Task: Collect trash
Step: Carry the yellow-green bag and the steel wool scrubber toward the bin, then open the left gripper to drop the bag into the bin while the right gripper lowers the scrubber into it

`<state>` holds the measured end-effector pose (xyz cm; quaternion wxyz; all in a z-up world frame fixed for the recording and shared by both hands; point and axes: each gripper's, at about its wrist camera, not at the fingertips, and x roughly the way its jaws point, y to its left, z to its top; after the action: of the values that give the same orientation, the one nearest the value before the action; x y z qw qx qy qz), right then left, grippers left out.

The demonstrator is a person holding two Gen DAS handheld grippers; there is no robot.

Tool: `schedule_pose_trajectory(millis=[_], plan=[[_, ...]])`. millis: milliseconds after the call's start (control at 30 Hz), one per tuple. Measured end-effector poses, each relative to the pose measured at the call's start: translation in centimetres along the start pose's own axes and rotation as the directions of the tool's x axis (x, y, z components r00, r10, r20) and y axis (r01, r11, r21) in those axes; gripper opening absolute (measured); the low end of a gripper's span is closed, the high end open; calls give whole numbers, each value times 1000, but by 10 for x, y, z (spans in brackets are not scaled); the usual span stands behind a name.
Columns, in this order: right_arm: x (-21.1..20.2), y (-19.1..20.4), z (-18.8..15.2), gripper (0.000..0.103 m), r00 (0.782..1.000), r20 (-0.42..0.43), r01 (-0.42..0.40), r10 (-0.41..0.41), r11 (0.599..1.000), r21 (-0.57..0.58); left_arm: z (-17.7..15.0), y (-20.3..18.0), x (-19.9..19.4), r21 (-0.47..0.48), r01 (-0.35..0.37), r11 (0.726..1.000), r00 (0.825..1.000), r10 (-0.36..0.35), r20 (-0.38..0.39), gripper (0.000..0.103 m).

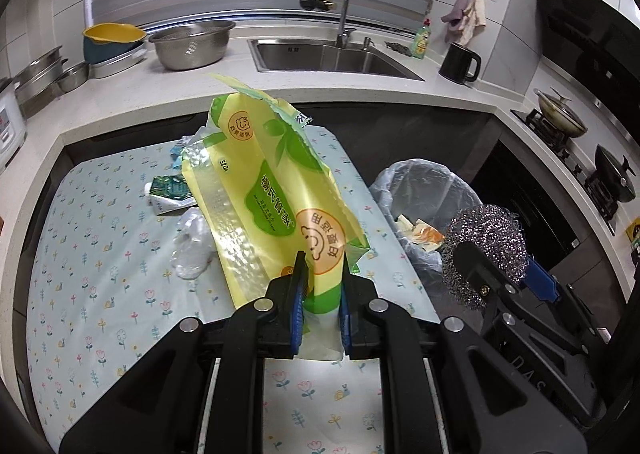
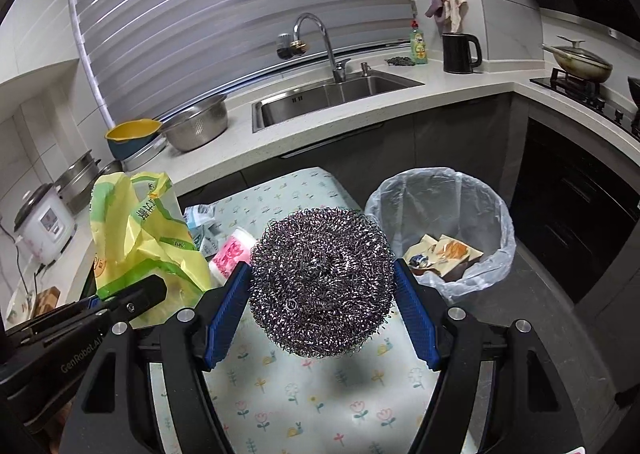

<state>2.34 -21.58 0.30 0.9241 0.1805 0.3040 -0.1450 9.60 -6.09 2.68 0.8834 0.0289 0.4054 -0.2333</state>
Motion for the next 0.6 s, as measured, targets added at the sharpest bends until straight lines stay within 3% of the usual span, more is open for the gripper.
schedule_pose_trajectory(millis=[600], plan=[[1,-89,13,68,995,19,95,-98,988,123,9,-88,47,167,62,984,997,-53,-60,14]])
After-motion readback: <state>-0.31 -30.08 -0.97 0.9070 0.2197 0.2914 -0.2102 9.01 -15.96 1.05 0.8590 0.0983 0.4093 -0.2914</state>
